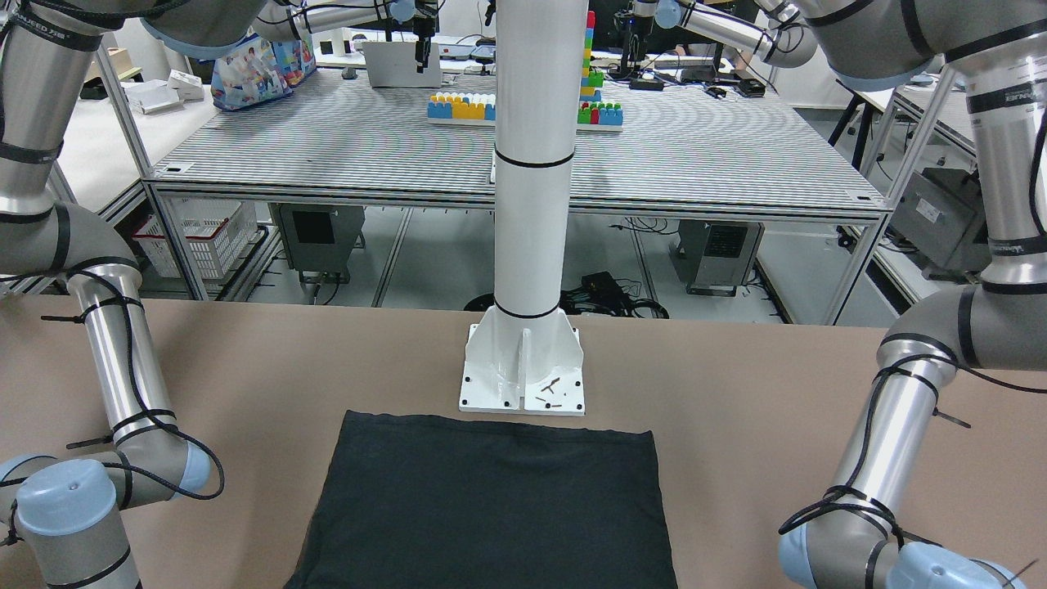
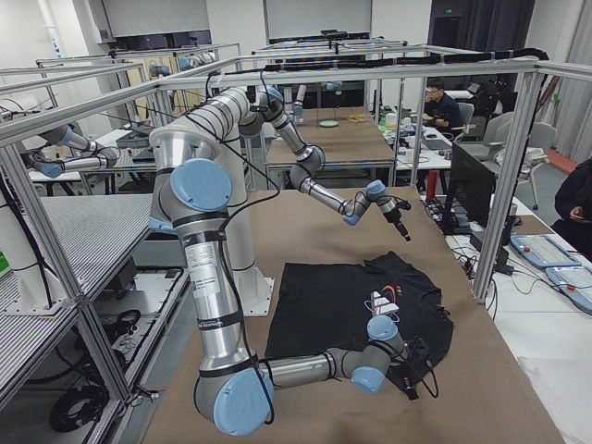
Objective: Fold clothes
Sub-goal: 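Move the left gripper toward the shirt's sleeve while the right gripper approaches the other sleeve, then grasp the sleeve with the right gripper and fold it inward over the chest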
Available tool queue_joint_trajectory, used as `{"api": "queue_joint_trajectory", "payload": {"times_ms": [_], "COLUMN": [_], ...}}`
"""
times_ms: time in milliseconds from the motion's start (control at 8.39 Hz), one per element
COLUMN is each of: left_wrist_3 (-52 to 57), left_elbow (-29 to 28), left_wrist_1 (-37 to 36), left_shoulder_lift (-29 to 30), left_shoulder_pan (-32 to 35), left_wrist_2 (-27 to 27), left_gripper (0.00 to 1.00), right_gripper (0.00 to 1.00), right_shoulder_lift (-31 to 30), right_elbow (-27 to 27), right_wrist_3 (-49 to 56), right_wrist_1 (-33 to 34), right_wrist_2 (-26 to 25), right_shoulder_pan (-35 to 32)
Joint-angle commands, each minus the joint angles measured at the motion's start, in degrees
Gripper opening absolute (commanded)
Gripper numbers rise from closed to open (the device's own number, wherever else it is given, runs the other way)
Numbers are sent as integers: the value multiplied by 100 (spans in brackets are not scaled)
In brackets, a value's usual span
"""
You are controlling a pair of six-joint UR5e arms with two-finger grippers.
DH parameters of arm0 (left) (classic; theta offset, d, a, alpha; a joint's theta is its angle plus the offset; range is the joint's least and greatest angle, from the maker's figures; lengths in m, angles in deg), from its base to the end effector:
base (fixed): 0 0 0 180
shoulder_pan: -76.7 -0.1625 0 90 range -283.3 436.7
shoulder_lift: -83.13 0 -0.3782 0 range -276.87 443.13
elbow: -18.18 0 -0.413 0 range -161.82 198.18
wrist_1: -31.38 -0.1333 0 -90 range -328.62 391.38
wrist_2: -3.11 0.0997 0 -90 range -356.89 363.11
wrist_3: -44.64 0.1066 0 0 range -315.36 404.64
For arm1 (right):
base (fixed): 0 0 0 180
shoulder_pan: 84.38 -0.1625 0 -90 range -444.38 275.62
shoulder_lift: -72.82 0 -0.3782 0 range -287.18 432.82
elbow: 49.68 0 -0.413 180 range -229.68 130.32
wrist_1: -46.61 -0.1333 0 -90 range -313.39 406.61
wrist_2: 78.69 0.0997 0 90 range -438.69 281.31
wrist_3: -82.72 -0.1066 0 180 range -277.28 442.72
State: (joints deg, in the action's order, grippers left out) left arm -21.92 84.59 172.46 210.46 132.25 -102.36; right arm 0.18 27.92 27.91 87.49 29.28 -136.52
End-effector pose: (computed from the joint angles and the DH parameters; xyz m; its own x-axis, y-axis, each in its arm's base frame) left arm 0.3468 -0.6909 0.3186 0.4826 -0.0258 -0.8754 0.5081 0.8224 0.2559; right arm -0.3288 -0.5866 0.4665 0.6387 -0.0716 0.7661 -0.2809 0.9052 0.3188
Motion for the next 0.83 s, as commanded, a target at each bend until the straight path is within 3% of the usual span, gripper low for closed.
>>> {"api": "queue_joint_trajectory", "payload": {"times_ms": [0, 238, 357, 596, 715], "left_wrist_3": [2, 2, 2, -6, -15], "left_elbow": [-4, -4, 4, 13, 13], "left_wrist_1": [7, 7, 7, 7, 7], "left_shoulder_lift": [3, 3, 3, 3, 12], "left_shoulder_pan": [0, 0, 0, 0, -9], "left_wrist_2": [0, 0, 0, 0, 0], "left_gripper": [100, 100, 100, 100, 100], "right_gripper": [94, 92, 83, 26, 6], "right_shoulder_lift": [4, -13, -13, -22, -5], "right_elbow": [1, 1, 1, 1, 1], "right_wrist_3": [-20, -12, -12, -12, -3], "right_wrist_1": [25, 34, 43, 86, 95], "right_wrist_2": [5, 23, 14, 40, 40], "right_shoulder_pan": [125, 126, 126, 126, 134]}}
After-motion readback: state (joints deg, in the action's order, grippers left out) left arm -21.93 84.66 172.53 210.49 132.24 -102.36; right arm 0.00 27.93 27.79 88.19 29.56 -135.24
